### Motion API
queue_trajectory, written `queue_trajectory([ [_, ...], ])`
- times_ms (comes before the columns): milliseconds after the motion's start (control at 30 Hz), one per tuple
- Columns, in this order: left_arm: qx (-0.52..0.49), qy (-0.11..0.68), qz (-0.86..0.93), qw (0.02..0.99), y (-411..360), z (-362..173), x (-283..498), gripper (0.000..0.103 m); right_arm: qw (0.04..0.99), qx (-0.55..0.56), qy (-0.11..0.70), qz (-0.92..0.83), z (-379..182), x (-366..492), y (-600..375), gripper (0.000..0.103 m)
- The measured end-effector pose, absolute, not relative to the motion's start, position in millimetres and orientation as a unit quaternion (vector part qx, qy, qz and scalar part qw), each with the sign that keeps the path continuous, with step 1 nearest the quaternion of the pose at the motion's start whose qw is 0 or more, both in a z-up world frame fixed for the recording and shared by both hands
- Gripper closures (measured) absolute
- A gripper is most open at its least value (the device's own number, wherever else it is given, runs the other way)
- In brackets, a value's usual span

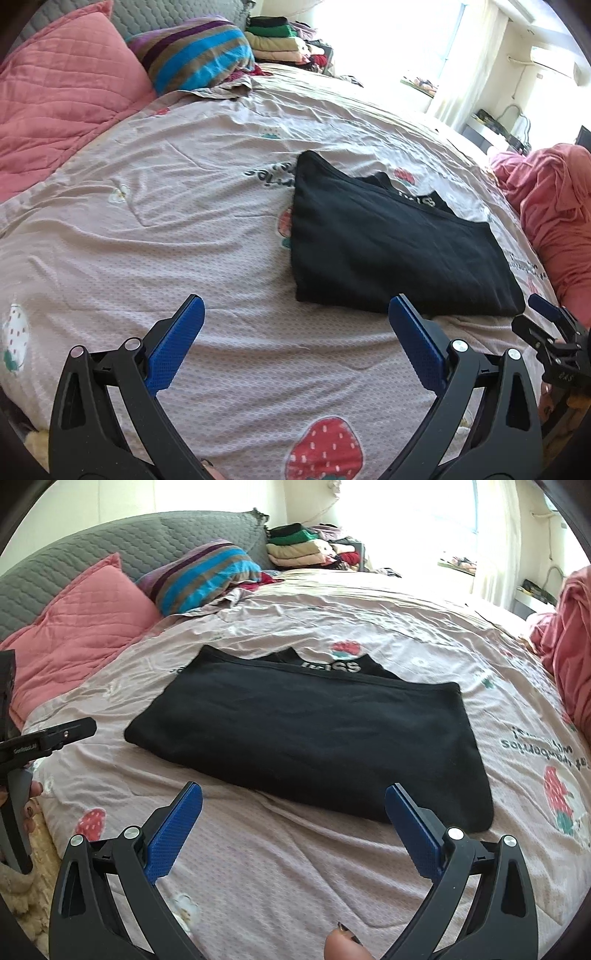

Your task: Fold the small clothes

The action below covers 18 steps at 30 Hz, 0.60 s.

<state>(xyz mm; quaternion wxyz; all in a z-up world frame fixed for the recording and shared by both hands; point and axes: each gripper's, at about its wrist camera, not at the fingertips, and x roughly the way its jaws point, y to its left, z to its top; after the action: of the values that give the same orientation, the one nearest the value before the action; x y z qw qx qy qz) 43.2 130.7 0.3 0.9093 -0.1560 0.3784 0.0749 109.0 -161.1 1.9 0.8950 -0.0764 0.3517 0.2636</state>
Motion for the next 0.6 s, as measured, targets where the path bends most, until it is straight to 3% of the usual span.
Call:
queue_trajectory([
  [600,-0.166,0.38,0.121,0.902,166.7,-7.4,53.8,0.009,0.881,-0.116,0.334,0.315,-4.3,110.3,-86.1,0.005],
])
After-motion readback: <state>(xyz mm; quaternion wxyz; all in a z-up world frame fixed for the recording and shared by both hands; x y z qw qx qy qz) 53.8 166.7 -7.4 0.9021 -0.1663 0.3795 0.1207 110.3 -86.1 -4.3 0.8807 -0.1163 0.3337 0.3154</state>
